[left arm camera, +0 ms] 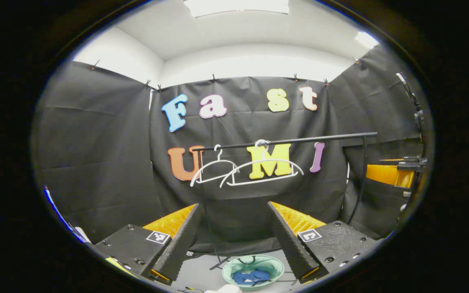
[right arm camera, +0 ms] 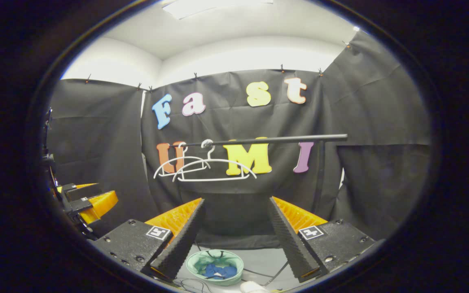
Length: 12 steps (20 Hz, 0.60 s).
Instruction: Grasp the clothes on the hanger with both hands and then place them into the laundry hamper below.
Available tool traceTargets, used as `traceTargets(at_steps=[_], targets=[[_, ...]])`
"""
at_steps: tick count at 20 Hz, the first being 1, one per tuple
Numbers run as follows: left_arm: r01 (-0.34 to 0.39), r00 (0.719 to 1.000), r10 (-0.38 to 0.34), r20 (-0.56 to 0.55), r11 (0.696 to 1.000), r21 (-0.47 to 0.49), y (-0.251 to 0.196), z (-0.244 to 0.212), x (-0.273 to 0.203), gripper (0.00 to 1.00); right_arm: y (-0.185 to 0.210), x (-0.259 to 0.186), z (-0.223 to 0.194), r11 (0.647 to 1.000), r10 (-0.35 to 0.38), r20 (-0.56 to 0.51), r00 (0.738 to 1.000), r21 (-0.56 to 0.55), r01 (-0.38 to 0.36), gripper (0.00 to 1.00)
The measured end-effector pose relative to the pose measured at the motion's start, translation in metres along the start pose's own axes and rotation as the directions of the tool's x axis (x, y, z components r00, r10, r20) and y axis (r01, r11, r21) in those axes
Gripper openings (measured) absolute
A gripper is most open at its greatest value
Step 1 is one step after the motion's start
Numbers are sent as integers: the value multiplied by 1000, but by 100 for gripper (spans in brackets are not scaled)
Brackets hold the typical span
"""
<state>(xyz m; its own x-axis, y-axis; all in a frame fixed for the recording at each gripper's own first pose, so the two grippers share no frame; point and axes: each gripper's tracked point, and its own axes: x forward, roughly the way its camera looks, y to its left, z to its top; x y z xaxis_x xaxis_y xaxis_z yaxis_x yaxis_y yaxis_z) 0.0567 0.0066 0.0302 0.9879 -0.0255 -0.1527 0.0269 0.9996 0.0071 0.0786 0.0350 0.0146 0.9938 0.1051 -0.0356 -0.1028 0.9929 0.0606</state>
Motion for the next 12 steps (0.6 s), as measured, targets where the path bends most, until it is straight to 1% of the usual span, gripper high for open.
traceTargets(at_steps=[3, 4, 5, 7, 12], targets=[[-52, 998, 52, -24, 999, -16, -1, 0, -14, 97, -15, -17, 0, 1000, 2, 9, 1000, 23, -2, 99], [-67, 998, 66, -22, 997, -24, -4, 2, -17, 100, -20, -19, -3, 1000, 10, 5, 1000, 21, -10, 100], [-82, 996, 81, -25, 996, -31, -6, 2, -27, 100, -25, -21, -5, 1000, 15, -1, 1000, 9, -15, 100], [-85, 996, 84, -34, 995, -46, -20, 3, -39, 100, -45, -34, -1, 1000, 21, 4, 1000, -7, -21, 100], [-93, 996, 92, -23, 994, -52, -54, 19, -53, 100, -68, -44, 14, 999, 48, 25, 999, 2, -48, 100]])
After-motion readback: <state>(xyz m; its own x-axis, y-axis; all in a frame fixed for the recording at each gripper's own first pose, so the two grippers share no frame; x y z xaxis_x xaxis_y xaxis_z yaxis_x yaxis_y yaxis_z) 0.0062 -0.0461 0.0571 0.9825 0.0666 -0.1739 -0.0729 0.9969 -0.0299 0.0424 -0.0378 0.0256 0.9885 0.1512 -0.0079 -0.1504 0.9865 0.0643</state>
